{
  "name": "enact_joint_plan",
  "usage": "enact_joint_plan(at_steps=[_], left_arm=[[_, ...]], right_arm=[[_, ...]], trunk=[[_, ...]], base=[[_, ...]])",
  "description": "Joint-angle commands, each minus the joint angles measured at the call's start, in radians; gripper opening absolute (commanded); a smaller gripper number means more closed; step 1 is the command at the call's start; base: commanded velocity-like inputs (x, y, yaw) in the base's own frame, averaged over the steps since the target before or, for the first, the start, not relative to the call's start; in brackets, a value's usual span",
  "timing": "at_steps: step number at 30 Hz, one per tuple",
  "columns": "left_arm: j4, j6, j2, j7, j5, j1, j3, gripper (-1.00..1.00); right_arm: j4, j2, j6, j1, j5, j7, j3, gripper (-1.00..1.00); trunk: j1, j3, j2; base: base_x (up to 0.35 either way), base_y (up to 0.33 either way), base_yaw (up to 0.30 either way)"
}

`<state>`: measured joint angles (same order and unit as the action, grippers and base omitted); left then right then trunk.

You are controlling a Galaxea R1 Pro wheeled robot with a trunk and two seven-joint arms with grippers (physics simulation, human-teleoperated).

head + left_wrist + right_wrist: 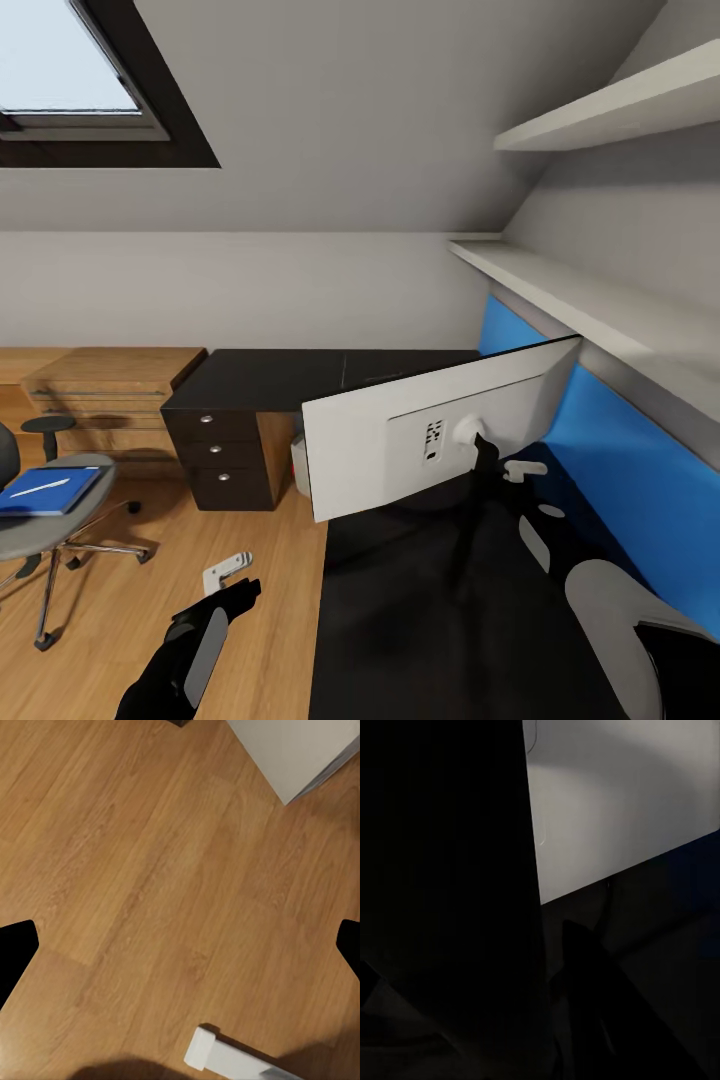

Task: In the bedroom, organize the workspace by keeping the computer under the desk, ensuring the monitor is on the desk, placing the keyboard on the desk next to the monitor, placing the mouse on the desk next to the keyboard, moving the folder from the swivel chair onto the desk next to the mouse, stacking the notebook on top of the folder with the pen on top of the notebook, and positioning the swivel chair next to the desk.

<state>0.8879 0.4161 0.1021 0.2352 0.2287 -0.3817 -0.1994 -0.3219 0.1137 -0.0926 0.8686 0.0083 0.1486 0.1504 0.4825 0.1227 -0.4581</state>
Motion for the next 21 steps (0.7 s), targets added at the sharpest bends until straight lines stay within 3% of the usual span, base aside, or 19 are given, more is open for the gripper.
enact_joint_plan(at_steps=[1, 8, 9, 21], left_arm=[[0.002, 0.004, 0.001, 0.006, 0.011, 0.000, -0.002, 1.00], [0.002, 0.004, 0.001, 0.006, 0.011, -0.001, -0.002, 1.00], [0.002, 0.004, 0.001, 0.006, 0.011, -0.001, -0.002, 1.00], [0.002, 0.004, 0.000, 0.006, 0.009, 0.000, -0.002, 1.00]], right_arm=[[0.001, 0.000, -0.002, 0.001, -0.002, 0.007, 0.011, -1.00], [0.001, 0.000, -0.001, 0.002, 0.002, 0.008, 0.011, -1.00], [0.001, 0.000, -0.001, 0.001, 0.002, 0.008, 0.011, 1.00], [0.001, 0.000, -0.001, 0.001, 0.002, 0.008, 0.011, 1.00]], trunk=[[0.001, 0.002, -0.002], [0.001, 0.002, -0.002], [0.001, 0.002, -0.002], [0.001, 0.002, -0.002]], base=[[0.000, 0.000, 0.000], [0.000, 0.000, 0.000], [0.000, 0.000, 0.000], [0.000, 0.000, 0.000]])
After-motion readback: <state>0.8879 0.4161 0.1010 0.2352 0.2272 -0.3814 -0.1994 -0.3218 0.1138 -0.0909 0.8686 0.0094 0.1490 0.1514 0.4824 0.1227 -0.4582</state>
